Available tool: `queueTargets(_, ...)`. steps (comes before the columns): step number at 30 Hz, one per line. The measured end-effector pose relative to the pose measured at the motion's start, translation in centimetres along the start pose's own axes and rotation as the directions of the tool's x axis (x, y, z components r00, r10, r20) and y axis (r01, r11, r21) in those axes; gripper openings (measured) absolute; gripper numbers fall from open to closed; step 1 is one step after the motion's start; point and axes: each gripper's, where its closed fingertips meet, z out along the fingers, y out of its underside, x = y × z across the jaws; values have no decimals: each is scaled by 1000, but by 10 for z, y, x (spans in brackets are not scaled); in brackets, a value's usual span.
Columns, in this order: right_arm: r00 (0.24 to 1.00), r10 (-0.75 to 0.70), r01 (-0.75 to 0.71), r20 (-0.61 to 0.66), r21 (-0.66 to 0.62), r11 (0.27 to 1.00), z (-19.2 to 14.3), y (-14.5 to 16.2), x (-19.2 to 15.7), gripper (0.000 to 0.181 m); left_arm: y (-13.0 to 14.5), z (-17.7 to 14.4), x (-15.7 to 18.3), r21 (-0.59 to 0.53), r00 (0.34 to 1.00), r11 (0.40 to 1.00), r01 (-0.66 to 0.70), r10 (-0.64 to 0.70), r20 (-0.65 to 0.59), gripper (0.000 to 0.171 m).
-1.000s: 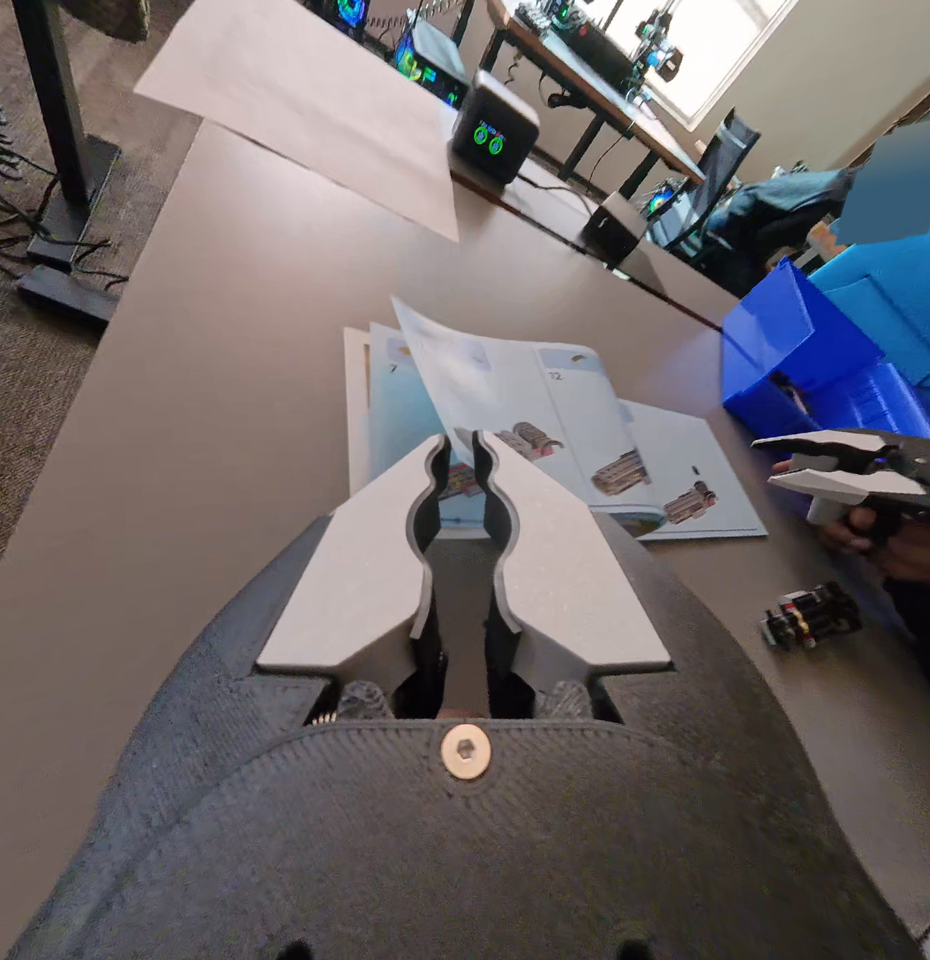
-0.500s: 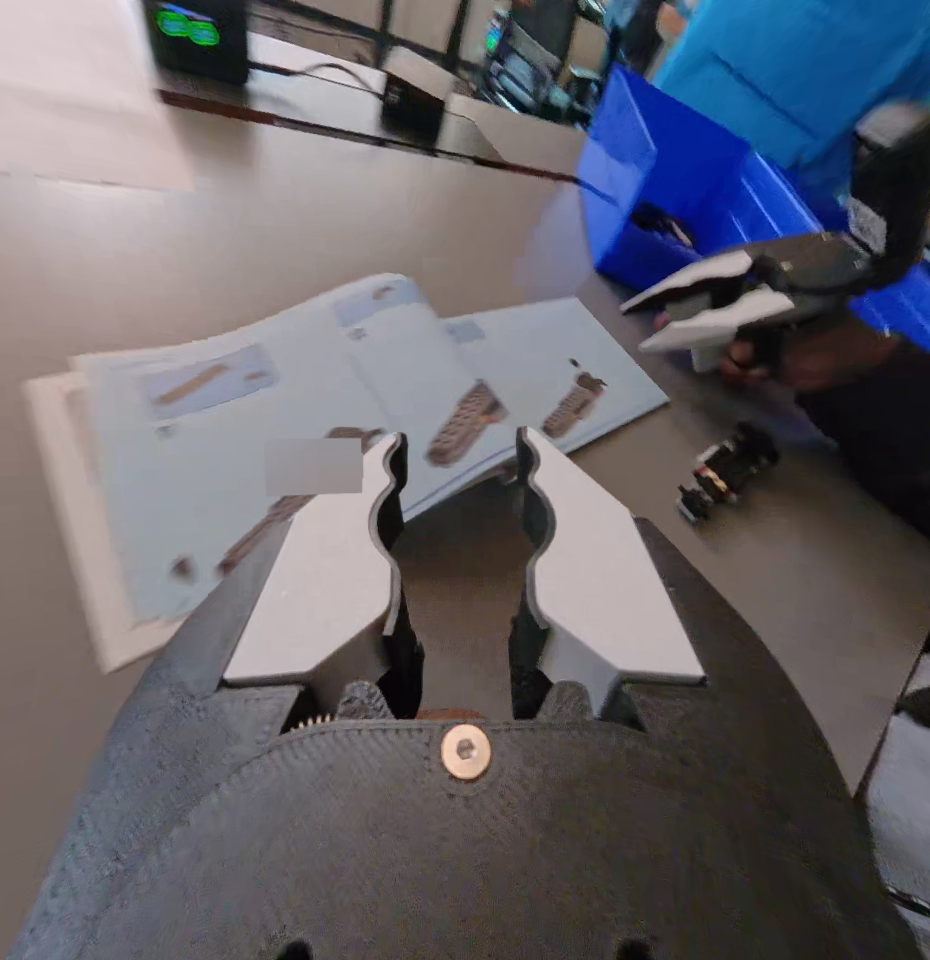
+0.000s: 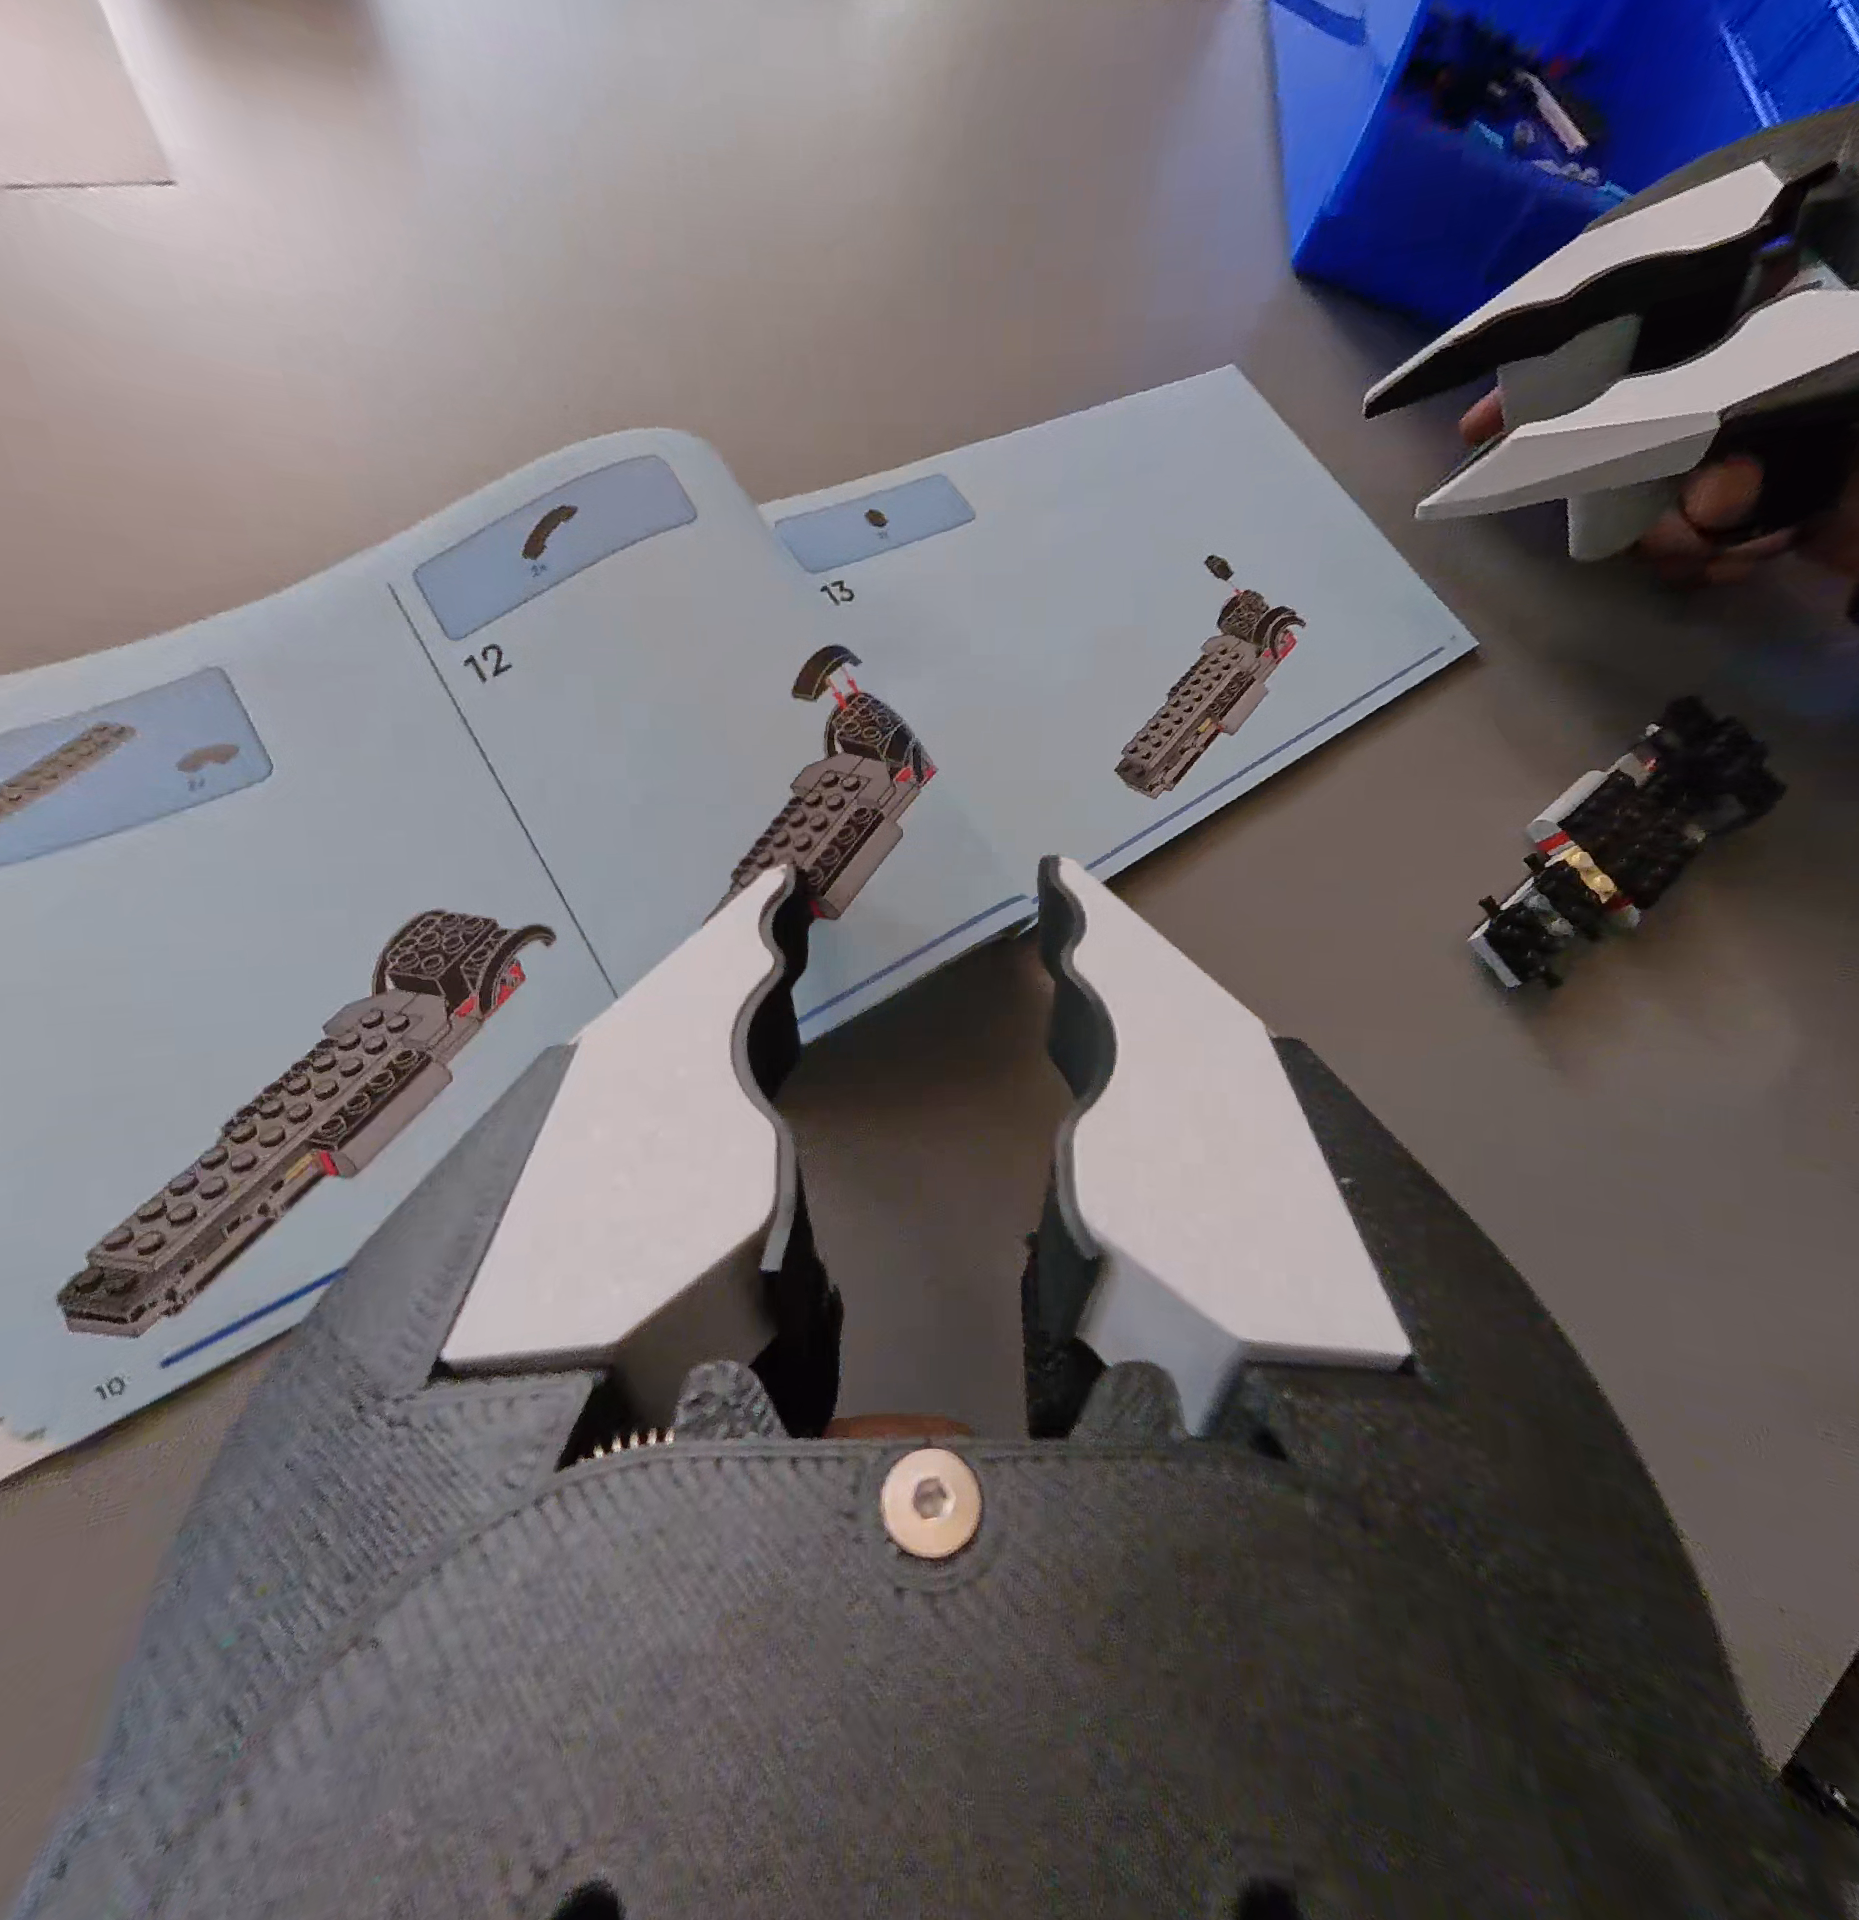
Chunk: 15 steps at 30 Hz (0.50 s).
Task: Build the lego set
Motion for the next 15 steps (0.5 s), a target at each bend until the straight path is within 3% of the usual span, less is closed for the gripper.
queueTargets(9, 1000, -5, 5, -8, 0, 1000, 0, 0, 0, 49, -11, -5, 3, 78, 999, 997, -5, 9, -42, 47)
queueTargets(15, 1000, 2, -2, -15, 1, 1000, 0, 0, 2, 49, -16, -32, -14, 190, 1000, 982, -8, 7, 5, 52)
